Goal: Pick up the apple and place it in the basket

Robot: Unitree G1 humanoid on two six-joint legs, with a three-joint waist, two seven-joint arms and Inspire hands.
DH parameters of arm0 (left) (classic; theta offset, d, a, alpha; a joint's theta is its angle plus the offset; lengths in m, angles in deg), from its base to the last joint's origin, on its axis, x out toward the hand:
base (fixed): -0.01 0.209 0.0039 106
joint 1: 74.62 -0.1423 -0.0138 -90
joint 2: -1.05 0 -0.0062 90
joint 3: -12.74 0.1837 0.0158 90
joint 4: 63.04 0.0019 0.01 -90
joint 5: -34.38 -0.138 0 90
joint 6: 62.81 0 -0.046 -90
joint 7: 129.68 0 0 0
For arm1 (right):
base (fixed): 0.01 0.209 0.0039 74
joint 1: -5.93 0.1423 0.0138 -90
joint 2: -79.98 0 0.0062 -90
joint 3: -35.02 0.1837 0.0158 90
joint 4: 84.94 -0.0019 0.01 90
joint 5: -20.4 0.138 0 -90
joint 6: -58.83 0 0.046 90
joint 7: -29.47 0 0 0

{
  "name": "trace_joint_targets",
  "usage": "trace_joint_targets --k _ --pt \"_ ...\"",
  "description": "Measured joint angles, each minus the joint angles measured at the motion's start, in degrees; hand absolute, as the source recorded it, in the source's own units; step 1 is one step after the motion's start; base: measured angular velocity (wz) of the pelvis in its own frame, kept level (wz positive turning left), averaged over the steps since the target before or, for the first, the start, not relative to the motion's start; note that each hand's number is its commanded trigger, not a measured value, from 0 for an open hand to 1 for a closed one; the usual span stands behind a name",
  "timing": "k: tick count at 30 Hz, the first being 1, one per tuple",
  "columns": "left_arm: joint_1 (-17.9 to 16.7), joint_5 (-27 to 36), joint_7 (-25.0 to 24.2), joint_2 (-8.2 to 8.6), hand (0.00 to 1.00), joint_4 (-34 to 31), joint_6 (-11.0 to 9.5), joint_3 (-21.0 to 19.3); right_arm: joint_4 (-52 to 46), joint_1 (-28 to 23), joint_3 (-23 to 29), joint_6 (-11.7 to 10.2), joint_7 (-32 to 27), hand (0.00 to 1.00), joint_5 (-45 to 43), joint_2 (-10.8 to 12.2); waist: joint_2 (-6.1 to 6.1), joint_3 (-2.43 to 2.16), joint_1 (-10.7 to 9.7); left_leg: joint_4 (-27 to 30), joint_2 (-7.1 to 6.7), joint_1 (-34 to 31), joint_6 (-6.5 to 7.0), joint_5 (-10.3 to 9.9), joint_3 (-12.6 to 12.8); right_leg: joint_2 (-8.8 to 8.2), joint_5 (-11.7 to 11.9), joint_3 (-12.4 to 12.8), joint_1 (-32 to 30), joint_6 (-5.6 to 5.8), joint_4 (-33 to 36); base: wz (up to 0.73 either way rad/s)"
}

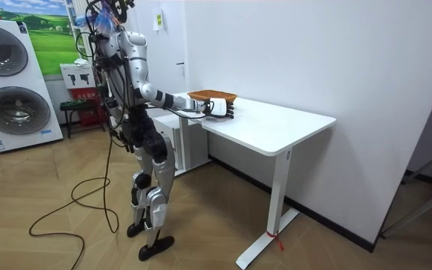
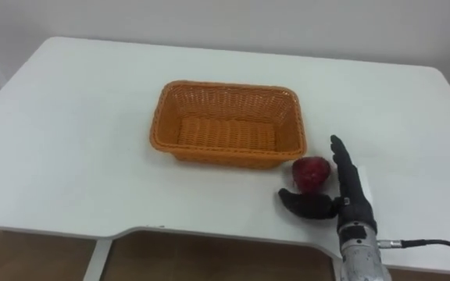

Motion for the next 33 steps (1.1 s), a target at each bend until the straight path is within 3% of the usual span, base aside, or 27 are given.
trace_joint_targets --k 4,9,16,26,30,33 --pt "-0.5 -0.6 0.1 -0.01 0.0 -0.6 0.0 -0.3 1.8 0.3 1.7 -1.2 -0.7 1.0 -2.2 -0.1 0.17 -0.13 0.0 0.0 0.01 0.0 0.0 0.0 0.0 -0.02 0.0 -0.1 0.0 0.0 0.0 0.0" --pt "-1.3 -1.3 0.0 -0.01 0.0 -2.3 0.1 -0.3 5.1 2.1 2.6 -1.7 -1.3 1.0 -4.2 -0.1 0.07 -0.62 0.0 0.0 0.05 0.2 0.0 0.0 0.0 -0.01 0.0 -0.1 0.1 0.0 0.0 0.0" --pt "-1.3 -1.5 0.0 -0.01 0.0 -2.3 0.1 -0.2 5.9 2.2 2.6 -2.0 -1.3 1.0 -4.3 0.6 -0.05 -0.67 -0.1 0.1 0.04 0.2 0.0 0.0 0.0 -0.02 0.0 -0.1 0.2 0.0 0.1 0.0" --pt "-1.5 -1.4 1.0 0.11 0.0 -2.2 0.1 0.1 5.9 2.1 2.6 -2.2 -1.5 1.0 2.9 1.3 -0.17 -0.44 -0.1 0.0 0.01 0.2 0.0 0.0 0.0 0.01 0.0 0.2 0.2 -0.02 0.1 0.0" --pt "-1.9 -1.0 1.0 0.19 0.0 -2.2 0.3 0.1 3.0 1.7 2.6 -0.3 -2.9 1.0 5.5 1.3 0.16 0.13 -0.4 0.0 -0.03 0.3 0.01 0.0 0.0 0.0 0.0 0.1 0.2 -0.01 0.0 0.0" --pt "-2.3 -0.9 1.1 0.15 0.0 -2.2 0.4 0.0 1.5 1.6 2.7 0.4 -4.5 1.0 5.5 1.3 0.35 0.29 -0.3 -0.1 -0.02 0.3 0.01 0.0 0.0 0.01 0.0 0.1 0.1 -0.01 0.0 0.0"
